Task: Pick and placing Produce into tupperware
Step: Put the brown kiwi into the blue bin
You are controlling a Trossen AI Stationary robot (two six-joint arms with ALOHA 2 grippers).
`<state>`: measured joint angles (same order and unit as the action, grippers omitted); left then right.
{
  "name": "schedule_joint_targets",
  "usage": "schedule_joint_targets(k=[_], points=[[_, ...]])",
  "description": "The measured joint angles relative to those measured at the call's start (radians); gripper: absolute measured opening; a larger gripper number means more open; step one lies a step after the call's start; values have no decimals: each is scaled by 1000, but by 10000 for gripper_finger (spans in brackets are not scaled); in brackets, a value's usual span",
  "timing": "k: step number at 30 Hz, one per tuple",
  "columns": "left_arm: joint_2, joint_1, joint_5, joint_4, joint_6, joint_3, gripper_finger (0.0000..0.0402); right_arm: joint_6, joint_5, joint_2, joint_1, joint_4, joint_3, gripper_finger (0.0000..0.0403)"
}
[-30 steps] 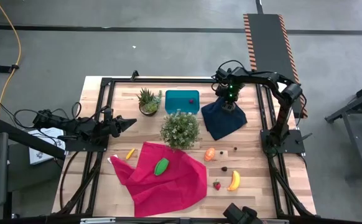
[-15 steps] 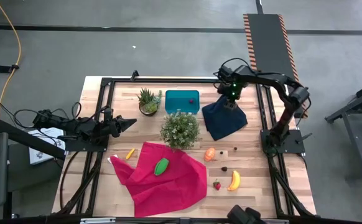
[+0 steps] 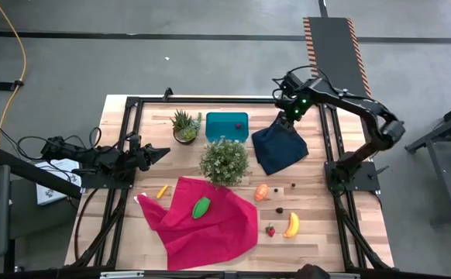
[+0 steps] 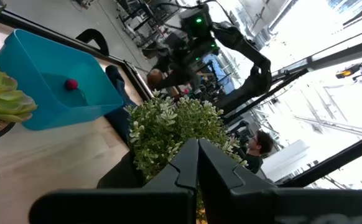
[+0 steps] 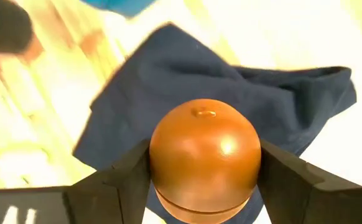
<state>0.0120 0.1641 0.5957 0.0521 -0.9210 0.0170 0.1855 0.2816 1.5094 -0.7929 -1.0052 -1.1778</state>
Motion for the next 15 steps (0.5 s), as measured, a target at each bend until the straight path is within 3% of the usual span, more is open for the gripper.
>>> schedule_joint_targets(k=[15], points=[[0, 0, 0, 0, 0, 0, 1, -158, 59, -247, 1, 110, -1, 225]])
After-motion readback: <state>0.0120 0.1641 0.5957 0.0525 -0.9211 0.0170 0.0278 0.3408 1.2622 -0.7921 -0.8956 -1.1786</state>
